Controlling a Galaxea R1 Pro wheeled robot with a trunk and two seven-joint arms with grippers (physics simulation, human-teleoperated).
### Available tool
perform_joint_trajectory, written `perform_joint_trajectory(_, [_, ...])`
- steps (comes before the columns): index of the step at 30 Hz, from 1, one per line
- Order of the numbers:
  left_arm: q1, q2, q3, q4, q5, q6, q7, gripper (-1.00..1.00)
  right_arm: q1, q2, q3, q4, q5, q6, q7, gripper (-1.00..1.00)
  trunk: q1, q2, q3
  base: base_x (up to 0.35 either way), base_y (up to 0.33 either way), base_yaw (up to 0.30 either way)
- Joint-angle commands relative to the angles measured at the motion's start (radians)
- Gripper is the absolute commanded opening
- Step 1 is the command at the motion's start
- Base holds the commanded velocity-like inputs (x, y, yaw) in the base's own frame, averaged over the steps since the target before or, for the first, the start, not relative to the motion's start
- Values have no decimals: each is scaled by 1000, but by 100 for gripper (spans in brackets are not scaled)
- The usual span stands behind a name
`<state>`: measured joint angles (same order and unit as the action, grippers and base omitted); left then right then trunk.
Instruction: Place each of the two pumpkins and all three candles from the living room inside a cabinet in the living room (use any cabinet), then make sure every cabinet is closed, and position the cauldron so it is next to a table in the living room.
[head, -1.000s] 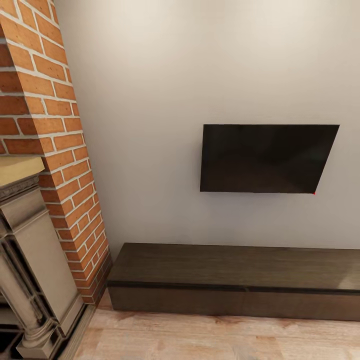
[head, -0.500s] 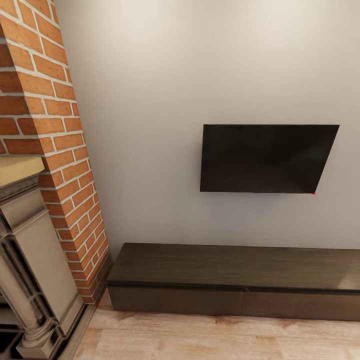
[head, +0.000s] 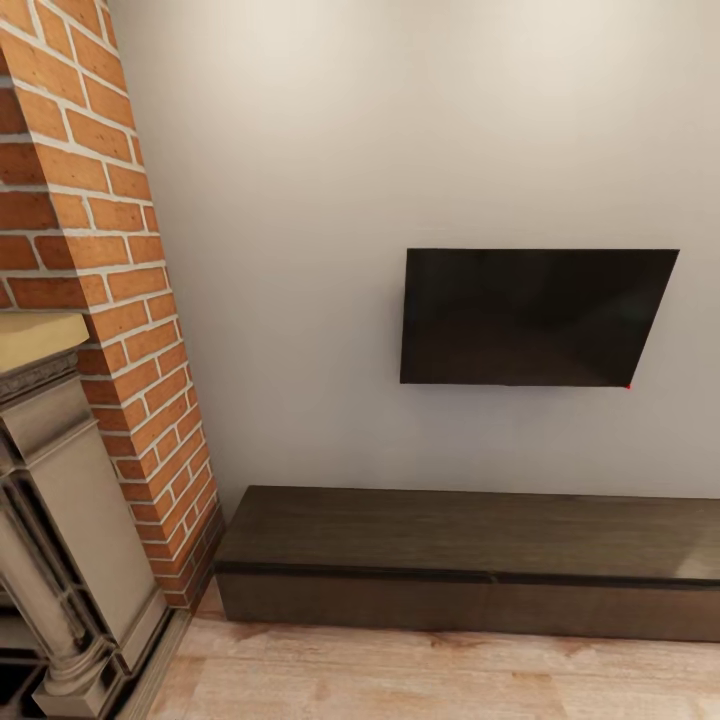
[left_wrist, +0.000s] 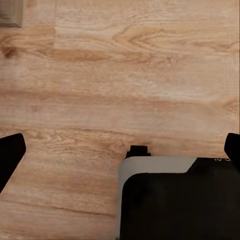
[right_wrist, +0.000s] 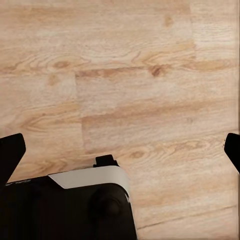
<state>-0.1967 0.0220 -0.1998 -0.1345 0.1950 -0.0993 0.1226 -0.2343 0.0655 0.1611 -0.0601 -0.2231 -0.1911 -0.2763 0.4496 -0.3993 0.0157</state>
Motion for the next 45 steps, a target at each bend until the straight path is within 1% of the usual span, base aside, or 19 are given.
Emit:
perform_joint_trajectory(1, [4, 14, -10, 1, 11, -4, 3, 100, 0, 0, 9, 3, -10, -4, -3, 100, 0, -1, 0, 0, 0, 0])
perform_joint_trajectory(2, [9, 26, -9, 1, 11, -5, 3, 100, 0, -1, 9, 5, -10, -4, -3, 100, 0, -1, 0, 0, 0, 0])
perform_joint_trajectory(3, [21, 44, -9, 1, 12, -5, 3, 100, 0, -3, 9, 7, -10, -4, -3, 100, 0, -1, 0, 0, 0, 0])
perform_joint_trajectory(5, [40, 59, -8, 1, 12, -6, 3, 100, 0, -14, 9, 9, -9, -4, -3, 100, 0, -1, 0, 0, 0, 0])
perform_joint_trajectory(9, [53, 69, -9, 1, 10, -2, 2, 100, 0, -30, 10, 10, -6, -2, -3, 100, 0, -1, 0, 0, 0, 0])
perform_joint_trajectory(10, [56, 71, -9, 2, 8, 1, 3, 100, 0, -38, 10, 11, -4, -2, -3, 100, 0, -1, 0, 0, 0, 0])
perform_joint_trajectory(13, [60, 73, -9, 2, 7, 7, 2, 100, 0, -57, 12, 11, -1, -1, -3, 100, 0, -1, 0, 0, 0, 0])
perform_joint_trajectory(15, [67, 74, -10, 5, 6, 9, 2, 100, 0, -65, 13, 11, 2, -1, -3, 100, 0, -1, 0, 0, 0, 0])
perform_joint_trajectory(18, [72, 73, -10, 19, 6, 8, 2, 100, 0, -70, 14, 12, -1, 0, -3, 100, 0, -1, 0, 0, 0, 0])
perform_joint_trajectory(21, [74, 71, -11, 29, 6, 4, 2, 100, 0, -71, 14, 15, -5, 1, -3, 100, 0, -1, 0, 0, 0, 0])
perform_joint_trajectory(24, [75, 69, -11, 35, 6, -1, 2, 100, 0, -71, 13, 54, -8, 0, -3, 100, 0, -1, 0, 0, 0, 0])
perform_joint_trajectory(33, [76, 72, -11, 34, 6, -2, 0, 100, 1, -75, 14, 71, 3, 0, -3, 100, 0, -1, 0, 0, 0, 0])
perform_joint_trajectory(36, [75, 69, -10, 33, 7, -3, 0, 100, 1, -75, 14, 74, 2, 1, -3, 100, 0, -1, 0, 0, 0, 0])
perform_joint_trajectory(40, [74, 67, -9, 31, 9, -3, -1, 100, 6, -64, 15, 90, -3, 2, -3, 100, 0, -1, 0, 0, 0, 0])
perform_joint_trajectory(45, [75, 67, -10, 34, 7, -3, -1, 100, 9, -69, 14, 97, -5, 2, -3, 100, 0, -1, 0, 0, 0, 0])
